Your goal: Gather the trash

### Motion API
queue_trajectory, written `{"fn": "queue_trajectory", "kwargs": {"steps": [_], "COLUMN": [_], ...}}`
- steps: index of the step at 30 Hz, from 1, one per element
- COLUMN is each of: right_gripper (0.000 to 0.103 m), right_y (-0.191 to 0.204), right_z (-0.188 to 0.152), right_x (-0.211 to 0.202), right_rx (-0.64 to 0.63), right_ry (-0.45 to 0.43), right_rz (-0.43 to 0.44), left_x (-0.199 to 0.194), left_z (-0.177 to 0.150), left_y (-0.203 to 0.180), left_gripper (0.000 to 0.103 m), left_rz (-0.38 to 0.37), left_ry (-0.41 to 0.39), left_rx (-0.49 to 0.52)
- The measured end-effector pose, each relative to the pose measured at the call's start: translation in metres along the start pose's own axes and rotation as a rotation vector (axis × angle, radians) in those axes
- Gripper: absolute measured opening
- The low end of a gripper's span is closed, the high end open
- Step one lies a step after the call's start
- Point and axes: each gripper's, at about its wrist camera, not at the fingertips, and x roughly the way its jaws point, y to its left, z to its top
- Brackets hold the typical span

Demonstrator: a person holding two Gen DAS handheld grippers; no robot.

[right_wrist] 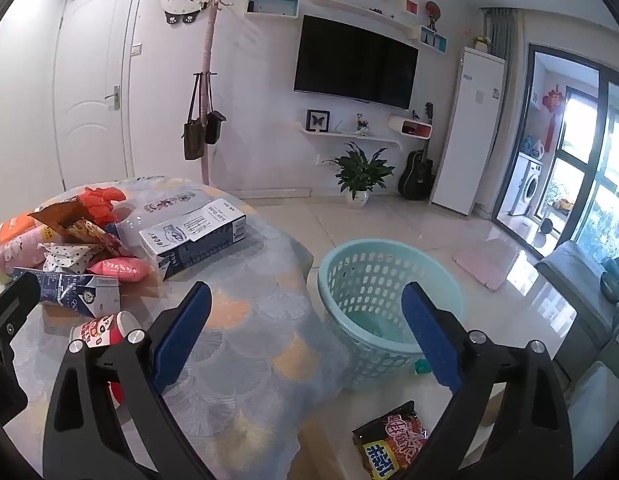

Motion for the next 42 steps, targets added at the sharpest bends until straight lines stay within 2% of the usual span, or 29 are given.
{"fn": "queue_trajectory", "kwargs": {"steps": [9, 10, 18, 26, 38, 42], "right_gripper": [0.091, 0.091, 0.087, 0.087, 0.087, 0.086], "right_y": [0.002, 0.002, 0.005, 0.010, 0.012, 0.015], "right_z": [0.000, 0.000, -0.001, -0.002, -0.003, -0.003], "right_x": [0.000, 0.000, 0.002, 0.002, -0.001, -0.001], "right_rx": [-0.004, -0.004, -0.004, -0.017, -0.022, -0.030], "right_ry": [0.001, 0.001, 0.006, 0.000, 0.002, 0.004], "right_rz": [0.008, 0.008, 0.007, -0.001, 0.005, 0.017], "left_x": [-0.007, 0.002, 0.002, 0.004, 0.007, 0.006], "left_z": [0.004, -0.002, -0.003, -0.005, -0.007, -0.007], "left_y": [0.000, 0.004, 0.005, 0.010, 0.015, 0.029], "left_gripper": [0.096, 0.096, 0.096, 0.096, 0.096, 0.096], "left_rz": [-0.008, -0.012, -0.009, -0.035, -0.026, -0.029], "left_ry": [0.005, 0.005, 0.003, 0.012, 0.010, 0.017], "left_rx": [-0.012, -0.013, -0.020, -0.031, -0.048, -0.067]}}
